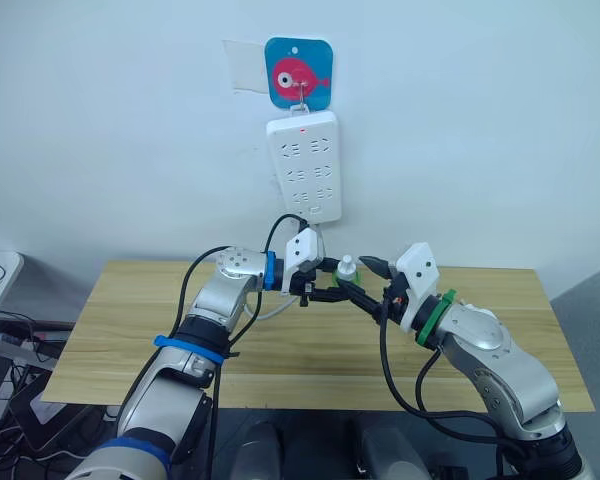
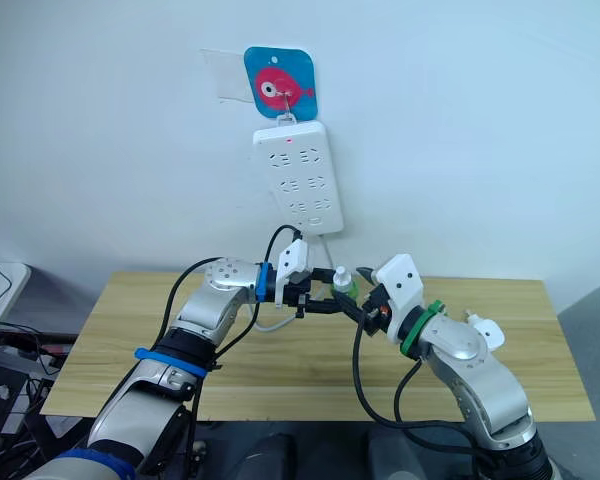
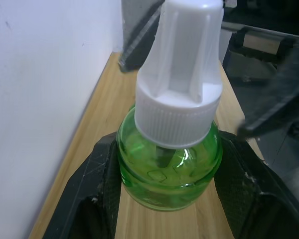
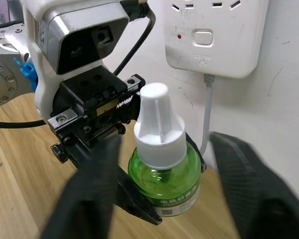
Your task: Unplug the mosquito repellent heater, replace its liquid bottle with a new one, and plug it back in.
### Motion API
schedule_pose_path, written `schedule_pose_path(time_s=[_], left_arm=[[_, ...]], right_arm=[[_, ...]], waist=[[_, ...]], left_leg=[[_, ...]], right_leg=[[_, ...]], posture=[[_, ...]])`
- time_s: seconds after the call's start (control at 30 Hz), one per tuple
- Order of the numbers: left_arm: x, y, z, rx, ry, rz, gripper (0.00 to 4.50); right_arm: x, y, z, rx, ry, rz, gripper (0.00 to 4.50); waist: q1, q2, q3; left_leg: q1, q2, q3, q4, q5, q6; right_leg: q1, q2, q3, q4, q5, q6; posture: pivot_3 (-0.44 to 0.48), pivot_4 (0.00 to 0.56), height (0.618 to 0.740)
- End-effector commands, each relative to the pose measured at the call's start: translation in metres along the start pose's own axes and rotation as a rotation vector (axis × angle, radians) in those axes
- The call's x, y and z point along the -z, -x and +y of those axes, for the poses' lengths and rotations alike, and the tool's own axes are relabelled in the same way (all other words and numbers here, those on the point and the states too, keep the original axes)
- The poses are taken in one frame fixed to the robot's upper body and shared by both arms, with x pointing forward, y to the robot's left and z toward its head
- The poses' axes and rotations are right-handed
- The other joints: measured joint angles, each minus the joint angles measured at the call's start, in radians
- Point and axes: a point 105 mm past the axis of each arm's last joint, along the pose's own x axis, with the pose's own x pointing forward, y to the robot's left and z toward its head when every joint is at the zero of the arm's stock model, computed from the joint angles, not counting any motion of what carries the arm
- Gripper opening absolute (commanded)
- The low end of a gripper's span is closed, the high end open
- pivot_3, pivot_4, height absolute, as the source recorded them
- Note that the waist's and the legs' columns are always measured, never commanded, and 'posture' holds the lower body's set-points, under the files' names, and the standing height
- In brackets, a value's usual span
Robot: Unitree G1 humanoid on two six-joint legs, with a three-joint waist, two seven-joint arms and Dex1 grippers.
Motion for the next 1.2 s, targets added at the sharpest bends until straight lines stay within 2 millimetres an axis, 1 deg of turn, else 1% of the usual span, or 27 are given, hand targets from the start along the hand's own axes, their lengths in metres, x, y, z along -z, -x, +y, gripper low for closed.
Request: schedule_pose_path(time_s=[0.03,0.07,0.2,0.27,0.37,0.47,0.57,0.63,0.73,0.83,0.9,0.93,0.97,1.07,1.13,1.17,1.2], left_arm=[[-0.016,-0.002,0.0,-0.002,-0.037,-0.047,2.23],[-0.017,-0.002,-0.001,0.0,-0.038,-0.048,2.23],[-0.016,0.0,-0.005,0.007,-0.029,-0.048,2.23],[-0.017,0.002,-0.008,0.029,-0.028,-0.054,2.23],[-0.023,0.006,-0.019,0.133,-0.036,-0.07,2.23],[-0.026,0.008,-0.03,0.249,-0.074,-0.073,2.23],[-0.029,0.007,-0.039,0.342,-0.093,-0.061,2.23],[-0.029,0.008,-0.043,0.393,-0.116,-0.043,2.23],[-0.029,0.008,-0.044,0.417,-0.152,-0.027,2.23],[-0.031,0.006,-0.04,0.4,-0.16,-0.037,2.23],[-0.03,0.005,-0.037,0.379,-0.15,-0.042,2.23],[-0.03,0.004,-0.035,0.367,-0.144,-0.044,2.23],[-0.029,0.004,-0.034,0.352,-0.139,-0.048,2.23],[-0.03,0.002,-0.03,0.314,-0.125,-0.065,2.23],[-0.03,0.0,-0.029,0.288,-0.116,-0.077,2.23],[-0.03,-0.001,-0.028,0.267,-0.108,-0.084,2.23],[-0.03,-0.002,-0.027,0.252,-0.102,-0.089,2.23]], right_arm=[[-0.011,-0.002,0.006,-0.042,0.017,-0.04,1.37],[-0.012,-0.003,0.007,-0.045,0.017,-0.041,1.11],[-0.015,-0.001,0.009,-0.083,0.015,-0.047,1.11],[-0.017,0.003,0.012,-0.137,0.027,-0.044,1.11],[-0.02,0.016,0.016,-0.315,0.078,-0.016,1.11],[-0.021,0.03,0.018,-0.568,0.131,0.029,1.11],[-0.028,0.029,0.012,-0.723,0.141,0.033,1.11],[-0.027,0.024,0.003,-0.792,0.175,0.048,1.11],[-0.024,0.02,-0.008,-0.833,0.203,0.067,1.11],[-0.031,0.015,-0.02,-0.812,0.19,0.045,1.11],[-0.036,0.017,-0.026,-0.793,0.18,0.037,1.84],[-0.038,0.021,-0.028,-0.779,0.172,0.037,2.13],[-0.039,0.026,-0.03,-0.759,0.165,0.039,2.49],[-0.04,0.04,-0.031,-0.667,0.137,0.038,3.55],[-0.037,0.051,-0.024,-0.605,0.103,0.034,4.27],[-0.033,0.055,-0.015,-0.564,0.092,0.03,4.47],[-0.031,0.058,-0.008,-0.533,0.084,0.028,4.47]], waist=[[0.0,0.0,0.0],[0.001,0.0,0.0],[0.001,0.0,0.0],[0.002,0.0,0.0],[0.003,0.0,0.0],[0.005,0.0,0.0],[0.006,0.0,0.0],[0.005,0.0,0.001],[0.009,0.0,0.001],[0.019,0.0,0.002],[0.028,0.0,0.002],[0.032,0.001,0.003],[0.035,0.002,0.003],[0.05,0.002,0.004],[0.056,0.002,0.004],[0.056,0.002,0.004],[0.057,0.002,0.004]], left_leg=[[0.0,0.0,0.0,0.0,0.0,0.0],[0.0,0.0,0.0,0.0,0.0,0.0],[0.0,0.0,0.0,0.0,0.0,0.0],[0.0,0.0,0.0,0.0,0.0,0.0],[0.0,0.0,0.0,0.001,0.0,0.0],[0.0,-0.001,0.0,0.001,0.0,0.0],[0.001,0.0,0.0,0.001,0.0,0.0],[0.001,0.0,0.0,0.001,0.0,0.0],[0.001,0.0,0.0,0.0,0.0,0.0],[0.0,0.0,0.0,0.001,0.0,0.0],[0.0,-0.001,0.0,0.001,0.0,0.0],[0.0,-0.001,-0.001,0.001,0.0,0.0],[0.0,-0.001,-0.001,0.001,0.0,0.0],[-0.001,-0.001,-0.001,0.002,0.0,0.0],[-0.001,-0.001,-0.002,0.001,0.0,0.0],[-0.002,-0.001,-0.002,0.001,0.0,0.0],[-0.002,-0.001,-0.002,0.001,0.0,0.0]], right_leg=[[0.0,0.0,0.0,0.0,0.0,0.0],[0.0,0.0,0.0,0.0,0.0,0.0],[0.0,0.0,0.0,0.0,0.0,0.0],[0.0,0.0,0.0,0.0,0.0,0.0],[0.0,0.0,0.0,0.0,0.0,0.0],[0.001,0.0,0.0,0.0,0.0,0.0],[0.001,0.0,-0.001,0.0,0.0,0.0],[0.001,0.001,-0.001,0.0,0.0,0.0],[0.001,0.001,-0.001,0.0,0.0,0.0],[0.001,0.0,-0.001,0.0,0.0,0.0],[0.001,0.0,-0.001,0.0,0.0,0.0],[0.001,-0.001,-0.001,0.0,0.0,0.0],[0.001,-0.001,-0.001,0.0,0.0,0.0],[0.001,-0.001,-0.002,0.0,0.0,0.0],[0.0,-0.001,-0.002,-0.001,0.0,0.0],[0.0,-0.001,-0.002,-0.001,0.0,0.0],[0.0,-0.001,-0.002,-0.001,0.0,0.0]], posture=[[-0.099,0.168,0.74],[-0.094,0.169,0.74],[-0.079,0.171,0.74],[-0.076,0.169,0.74],[-0.061,0.171,0.74],[-0.03,0.174,0.74],[-0.012,0.18,0.74],[0.01,0.185,0.74],[0.017,0.187,0.74],[0.004,0.188,0.74],[0.004,0.188,0.74],[0.004,0.188,0.74],[-0.017,0.191,0.74],[-0.015,0.192,0.74],[-0.013,0.193,0.74],[-0.014,0.196,0.74],[-0.012,0.199,0.74]])
